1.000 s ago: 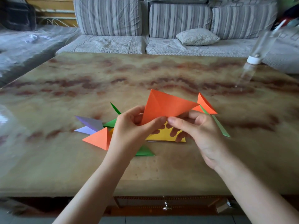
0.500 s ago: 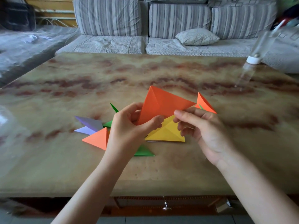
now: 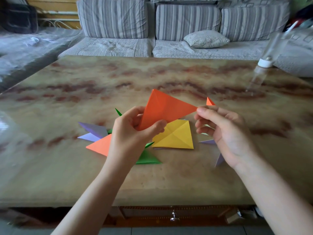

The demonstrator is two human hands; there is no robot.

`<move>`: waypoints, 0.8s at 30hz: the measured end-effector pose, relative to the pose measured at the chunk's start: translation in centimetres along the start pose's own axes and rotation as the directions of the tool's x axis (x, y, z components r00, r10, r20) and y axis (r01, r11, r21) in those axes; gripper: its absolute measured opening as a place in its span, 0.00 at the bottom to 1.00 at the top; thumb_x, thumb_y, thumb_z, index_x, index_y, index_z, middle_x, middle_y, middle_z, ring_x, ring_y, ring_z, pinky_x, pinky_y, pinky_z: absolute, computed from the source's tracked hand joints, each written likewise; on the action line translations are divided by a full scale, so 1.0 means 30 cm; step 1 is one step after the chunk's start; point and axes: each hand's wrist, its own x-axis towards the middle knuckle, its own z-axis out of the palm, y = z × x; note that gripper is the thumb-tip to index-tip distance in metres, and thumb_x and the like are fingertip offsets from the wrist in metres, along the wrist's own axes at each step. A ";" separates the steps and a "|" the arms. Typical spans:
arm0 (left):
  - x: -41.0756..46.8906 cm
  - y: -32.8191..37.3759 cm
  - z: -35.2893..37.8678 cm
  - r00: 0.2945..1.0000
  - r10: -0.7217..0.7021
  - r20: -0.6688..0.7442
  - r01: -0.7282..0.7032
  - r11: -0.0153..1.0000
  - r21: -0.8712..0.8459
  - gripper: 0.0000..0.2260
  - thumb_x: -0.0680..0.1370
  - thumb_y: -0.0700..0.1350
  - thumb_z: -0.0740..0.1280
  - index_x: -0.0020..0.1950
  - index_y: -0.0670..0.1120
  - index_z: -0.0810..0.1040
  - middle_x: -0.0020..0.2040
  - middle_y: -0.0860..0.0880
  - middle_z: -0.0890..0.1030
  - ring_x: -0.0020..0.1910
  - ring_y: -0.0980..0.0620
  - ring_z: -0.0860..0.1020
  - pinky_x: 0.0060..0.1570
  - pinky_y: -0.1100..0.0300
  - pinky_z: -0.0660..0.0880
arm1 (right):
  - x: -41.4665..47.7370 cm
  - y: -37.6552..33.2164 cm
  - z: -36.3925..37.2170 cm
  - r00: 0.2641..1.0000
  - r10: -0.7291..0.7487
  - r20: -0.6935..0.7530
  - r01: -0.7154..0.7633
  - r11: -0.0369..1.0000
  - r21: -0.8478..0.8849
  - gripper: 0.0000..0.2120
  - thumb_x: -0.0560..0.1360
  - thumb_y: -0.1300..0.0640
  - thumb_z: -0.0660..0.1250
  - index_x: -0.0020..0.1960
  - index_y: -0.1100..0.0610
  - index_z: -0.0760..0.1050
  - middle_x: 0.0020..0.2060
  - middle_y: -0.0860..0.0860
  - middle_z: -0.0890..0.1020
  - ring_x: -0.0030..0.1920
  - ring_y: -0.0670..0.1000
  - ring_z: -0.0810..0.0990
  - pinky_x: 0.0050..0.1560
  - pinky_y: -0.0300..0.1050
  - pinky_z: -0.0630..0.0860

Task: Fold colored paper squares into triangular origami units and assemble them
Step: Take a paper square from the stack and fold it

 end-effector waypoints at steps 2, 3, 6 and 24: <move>0.003 -0.002 -0.003 1.000 0.008 0.015 -0.008 1.000 0.009 0.09 0.68 0.35 0.75 0.41 0.48 0.80 0.34 0.49 0.84 0.33 0.54 0.83 0.39 0.60 0.79 | 0.003 -0.006 -0.006 0.999 -0.045 0.002 0.045 0.997 -0.065 0.03 0.73 0.61 0.67 0.44 0.59 0.79 0.36 0.51 0.83 0.35 0.49 0.79 0.38 0.42 0.78; 0.004 -0.002 -0.001 0.999 0.014 0.032 -0.014 1.000 0.016 0.09 0.68 0.35 0.75 0.41 0.47 0.80 0.34 0.50 0.84 0.32 0.54 0.82 0.38 0.61 0.79 | 0.002 -0.009 -0.007 0.997 -0.075 0.030 0.078 0.988 -0.131 0.06 0.71 0.57 0.69 0.46 0.58 0.80 0.39 0.50 0.84 0.38 0.49 0.80 0.41 0.42 0.78; -0.002 -0.002 0.012 0.994 0.039 0.097 -0.045 0.998 0.054 0.11 0.67 0.34 0.76 0.43 0.45 0.80 0.35 0.49 0.85 0.32 0.54 0.83 0.37 0.62 0.79 | -0.011 -0.016 0.009 0.982 -0.093 0.165 0.142 0.938 -0.316 0.15 0.63 0.49 0.76 0.47 0.53 0.81 0.41 0.47 0.84 0.41 0.43 0.81 0.43 0.34 0.76; 0.008 0.001 -0.019 0.991 -0.092 0.092 0.103 0.988 -0.118 0.14 0.63 0.41 0.75 0.47 0.48 0.81 0.36 0.45 0.85 0.37 0.47 0.83 0.45 0.54 0.80 | -0.006 -0.014 0.008 0.995 0.049 0.088 -0.009 0.914 -0.406 0.16 0.56 0.46 0.76 0.37 0.56 0.81 0.35 0.54 0.85 0.36 0.51 0.80 0.47 0.54 0.73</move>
